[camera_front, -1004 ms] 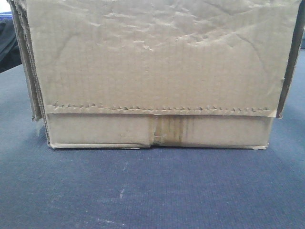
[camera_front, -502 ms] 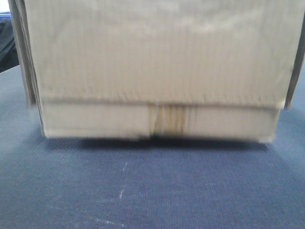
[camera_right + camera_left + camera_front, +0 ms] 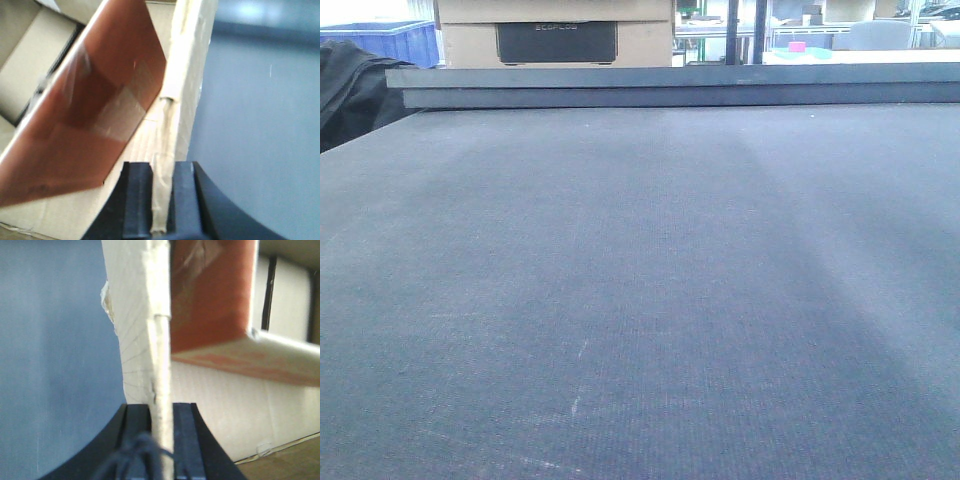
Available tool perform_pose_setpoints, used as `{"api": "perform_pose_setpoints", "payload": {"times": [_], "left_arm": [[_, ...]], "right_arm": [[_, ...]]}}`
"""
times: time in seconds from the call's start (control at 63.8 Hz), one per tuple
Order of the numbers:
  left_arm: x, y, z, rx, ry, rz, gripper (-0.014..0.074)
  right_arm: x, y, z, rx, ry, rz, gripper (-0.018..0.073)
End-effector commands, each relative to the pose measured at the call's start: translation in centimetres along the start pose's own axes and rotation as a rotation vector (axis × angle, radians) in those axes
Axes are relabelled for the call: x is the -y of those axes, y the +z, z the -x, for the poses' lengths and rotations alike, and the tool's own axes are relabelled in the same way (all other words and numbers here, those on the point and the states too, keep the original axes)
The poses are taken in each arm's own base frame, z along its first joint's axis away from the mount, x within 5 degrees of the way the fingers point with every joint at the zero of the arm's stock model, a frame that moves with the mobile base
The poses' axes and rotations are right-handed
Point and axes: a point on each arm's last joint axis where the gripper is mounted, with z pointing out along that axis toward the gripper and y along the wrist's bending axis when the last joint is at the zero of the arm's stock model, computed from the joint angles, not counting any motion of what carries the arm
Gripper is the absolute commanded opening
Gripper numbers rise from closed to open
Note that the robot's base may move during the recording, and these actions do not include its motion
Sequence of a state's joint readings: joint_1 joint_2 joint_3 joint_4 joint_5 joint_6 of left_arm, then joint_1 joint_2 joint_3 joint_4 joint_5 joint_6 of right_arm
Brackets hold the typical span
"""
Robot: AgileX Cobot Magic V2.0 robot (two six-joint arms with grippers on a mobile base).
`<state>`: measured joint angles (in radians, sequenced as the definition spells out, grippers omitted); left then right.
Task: Stack two boxes on right shelf middle
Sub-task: 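Hold the boxes with both grippers while driving past the red table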
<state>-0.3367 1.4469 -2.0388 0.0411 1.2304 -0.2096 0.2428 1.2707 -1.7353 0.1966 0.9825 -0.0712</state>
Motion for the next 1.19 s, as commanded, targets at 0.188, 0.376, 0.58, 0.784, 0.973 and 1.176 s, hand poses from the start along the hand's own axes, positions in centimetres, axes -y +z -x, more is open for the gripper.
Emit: {"api": "perform_pose_setpoints", "payload": {"times": [0.188,0.376,0.58,0.784,0.973,1.176], "left_arm": [[-0.04,-2.33,0.66,0.095,0.004,-0.005,-0.0111],[-0.08,-2.27,0.58,0.084,0.004,-0.001,-0.0111],[-0.13,-2.27,0.58,0.084,0.003,0.001,-0.0111],[-0.13,-2.27,0.58,0.084,0.003,0.001,-0.0111],[-0.13,-2.27,0.58,0.084,0.003,0.001,-0.0111],[-0.13,-2.27,0.58,0.084,0.003,0.001,-0.0111]], "right_arm": [[0.16,-1.64,0.97,0.092,-0.037,-0.034,-0.0153],[0.16,-1.64,0.97,0.092,-0.037,-0.034,-0.0153],[0.16,-1.64,0.97,0.092,-0.037,-0.034,-0.0153],[0.16,-1.64,0.97,0.092,-0.037,-0.034,-0.0153],[0.16,-1.64,0.97,0.092,-0.037,-0.034,-0.0153],[0.16,-1.64,0.97,0.092,-0.037,-0.034,-0.0153]]}}
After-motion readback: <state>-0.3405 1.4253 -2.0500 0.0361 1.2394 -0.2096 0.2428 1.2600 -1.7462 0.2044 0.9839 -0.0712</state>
